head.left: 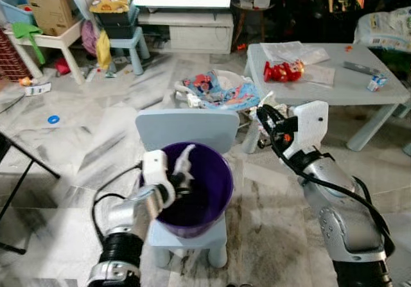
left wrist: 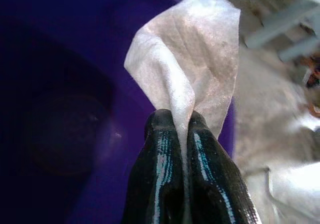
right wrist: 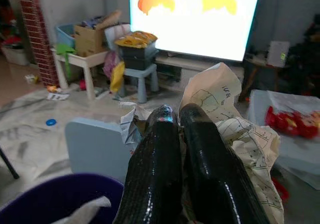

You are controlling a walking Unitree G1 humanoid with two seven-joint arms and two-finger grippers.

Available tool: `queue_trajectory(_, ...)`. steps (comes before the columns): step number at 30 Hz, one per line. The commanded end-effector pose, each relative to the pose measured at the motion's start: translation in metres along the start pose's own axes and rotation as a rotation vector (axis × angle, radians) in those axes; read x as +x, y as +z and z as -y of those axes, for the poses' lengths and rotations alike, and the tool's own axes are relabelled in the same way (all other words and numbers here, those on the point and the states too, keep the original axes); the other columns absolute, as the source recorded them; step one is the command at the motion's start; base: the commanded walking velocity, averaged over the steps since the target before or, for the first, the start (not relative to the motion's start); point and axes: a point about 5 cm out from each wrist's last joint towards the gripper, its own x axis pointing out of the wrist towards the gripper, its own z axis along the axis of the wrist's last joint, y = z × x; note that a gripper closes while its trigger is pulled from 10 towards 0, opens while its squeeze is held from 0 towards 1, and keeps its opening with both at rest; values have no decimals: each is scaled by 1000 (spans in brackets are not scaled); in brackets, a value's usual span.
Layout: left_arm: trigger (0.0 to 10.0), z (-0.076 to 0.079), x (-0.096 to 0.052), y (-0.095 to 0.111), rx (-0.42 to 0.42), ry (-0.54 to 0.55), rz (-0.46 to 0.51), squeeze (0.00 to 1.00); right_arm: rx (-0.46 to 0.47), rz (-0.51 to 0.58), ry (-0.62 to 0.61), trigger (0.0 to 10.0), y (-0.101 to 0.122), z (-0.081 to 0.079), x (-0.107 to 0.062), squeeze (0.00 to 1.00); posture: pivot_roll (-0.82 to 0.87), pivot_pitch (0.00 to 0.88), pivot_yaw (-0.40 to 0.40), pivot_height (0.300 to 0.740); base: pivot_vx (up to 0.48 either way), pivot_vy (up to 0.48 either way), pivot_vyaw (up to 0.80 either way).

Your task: Picking trash to rubbish bin

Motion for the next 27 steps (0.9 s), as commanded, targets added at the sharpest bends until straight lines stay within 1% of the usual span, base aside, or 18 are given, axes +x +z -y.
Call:
queue_trajectory(1, 6078, -4, 2, -4, -6, 10, -18, 0, -25, 12, -37, 0, 8, 7, -6, 0, -177, 121, -35, 740, 0, 0, 0)
queue_trajectory(4, 6078, -4, 4, -7, 0, 13, -32, 0, -30, 10, -49, 0, 9, 10, -9, 0, -177, 121, -35, 740, 0, 0, 0)
queue_trajectory(5, 10000, -6, 5, -10, 6, 26, -43, 302, -36, 6, -63, 0, 9, 12, -11, 0, -187, 123, -34, 740, 0, 0, 0)
queue_trajectory(7, 10000, -6, 5, -10, 6, 26, -43, 302, -36, 6, -63, 0, 9, 12, -11, 0, -187, 123, -34, 740, 0, 0, 0)
queue_trajectory(8, 10000, -8, 6, -12, 15, 43, -59, 1000, -41, 0, -76, 0, 10, 15, -14, 0, -188, 123, -35, 740, 0, 0, 0)
queue_trajectory(10, 10000, -15, 4, -17, 26, 102, -66, 1000, -46, -15, -88, 0, 9, 18, -18, 0, -178, 124, -38, 740, 0, 0, 0)
queue_trajectory(11, 10000, -15, 4, -17, 26, 102, -66, 1000, -46, -15, -88, 0, 9, 18, -18, 0, -178, 124, -38, 740, 0, 0, 0)
queue_trajectory(12, 10000, -18, 2, -19, 24, 127, -64, 1000, -45, -20, -88, 0, 8, 19, -19, 0, -165, 125, -40, 740, 0, 0, 0)
queue_trajectory(14, 10000, -18, 2, -19, 24, 127, -64, 1000, -45, -20, -88, 0, 8, 19, -19, 0, -165, 125, -40, 740, 0, 0, 0)
queue_trajectory(17, 10000, -30, -4, -23, -20, 192, -44, 1000, -36, -30, -81, 0, 6, 18, -14, 0, -128, 119, -38, 740, 0, 0, 0)
queue_trajectory(18, 10000, -37, -7, -26, -38, 227, -35, 1000, -32, -30, -79, 0, 6, 17, -11, 0, -123, 118, -36, 740, 0, 0, 0)
queue_trajectory(22, 10000, -48, -9, -25, -87, 259, -21, 1000, -21, -35, -89, 0, 4, 17, -10, 0, -103, 115, -27, 740, 0, 0, 0)
queue_trajectory(27, 10000, -52, -9, -22, -88, 276, -20, 1000, -14, -37, -94, 0, 3, 15, -8, 0, -100, 115, -14, 740, 0, 0, 0)
